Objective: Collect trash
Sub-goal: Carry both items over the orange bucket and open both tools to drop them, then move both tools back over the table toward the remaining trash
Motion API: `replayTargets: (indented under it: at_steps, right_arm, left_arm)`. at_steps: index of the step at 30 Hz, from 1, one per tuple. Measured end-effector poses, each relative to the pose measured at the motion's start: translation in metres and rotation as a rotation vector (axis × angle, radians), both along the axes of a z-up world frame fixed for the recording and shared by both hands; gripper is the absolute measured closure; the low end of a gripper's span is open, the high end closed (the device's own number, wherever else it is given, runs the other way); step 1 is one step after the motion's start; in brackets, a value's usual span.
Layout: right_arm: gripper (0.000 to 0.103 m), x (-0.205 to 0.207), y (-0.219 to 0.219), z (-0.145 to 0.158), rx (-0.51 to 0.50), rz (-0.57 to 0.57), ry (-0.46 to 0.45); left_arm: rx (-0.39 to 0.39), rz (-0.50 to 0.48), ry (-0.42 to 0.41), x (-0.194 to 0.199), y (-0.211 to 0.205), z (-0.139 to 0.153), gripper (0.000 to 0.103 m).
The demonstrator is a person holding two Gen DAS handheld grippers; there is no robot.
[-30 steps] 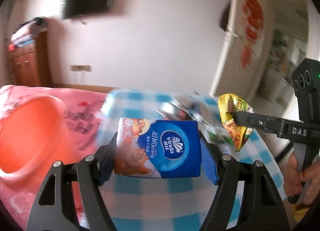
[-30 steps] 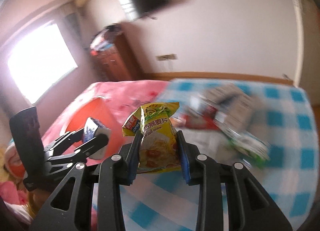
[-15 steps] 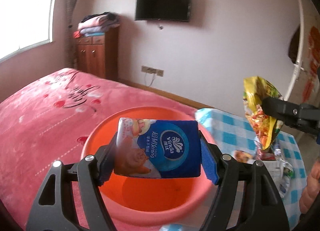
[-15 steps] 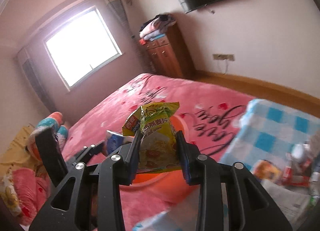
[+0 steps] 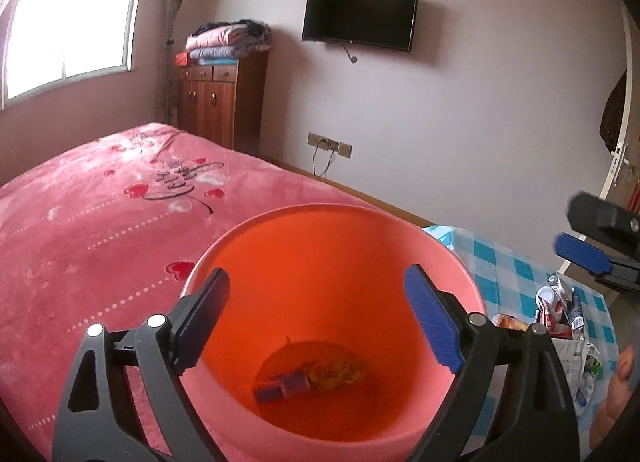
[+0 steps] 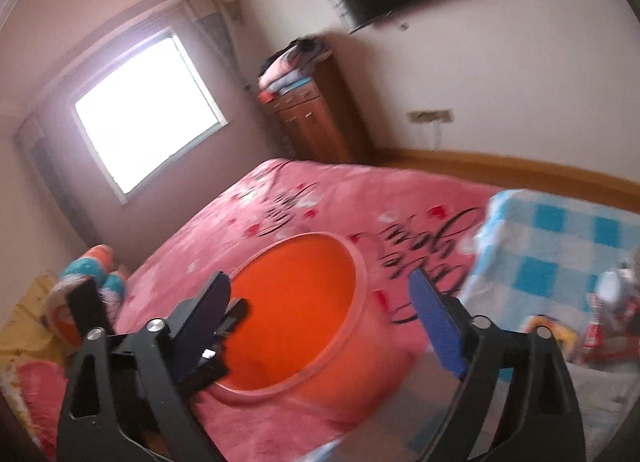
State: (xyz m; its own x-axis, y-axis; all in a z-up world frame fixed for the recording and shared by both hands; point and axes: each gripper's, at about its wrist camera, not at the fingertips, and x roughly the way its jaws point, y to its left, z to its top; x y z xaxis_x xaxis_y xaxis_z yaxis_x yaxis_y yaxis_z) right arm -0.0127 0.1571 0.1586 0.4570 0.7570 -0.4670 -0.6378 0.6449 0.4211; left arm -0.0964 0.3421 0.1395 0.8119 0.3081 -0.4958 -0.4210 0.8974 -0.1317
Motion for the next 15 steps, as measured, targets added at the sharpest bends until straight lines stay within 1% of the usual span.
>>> replayTargets:
  at_steps: [3,8,13,15]
  right_arm:
    - [0.013,-0.011,-0.021,-0.007,-0.022,-0.058,-0.038]
    - [0.013,-0.028,-0.055,-0.027,-0.060,-0.143,-0.085]
    - [0.013,-0.041,-0.079,-0.044,-0.108,-0.209,-0.120]
    - [0.009,-0.047,-0.089,-0.049,-0.120,-0.235,-0.138]
  left_arm:
    - [0.014,-0.013,-0.042,-0.004,-0.008,0.002,0.013]
    - [-0.002,-0.056,-0.091,-0.012,-0.027,0.006,0.013]
    - [0.035,-0.097,-0.121,-0.016,-0.055,0.010,0.013]
    - [0.046,-0.119,-0.121,-0.017,-0.066,0.011,0.013]
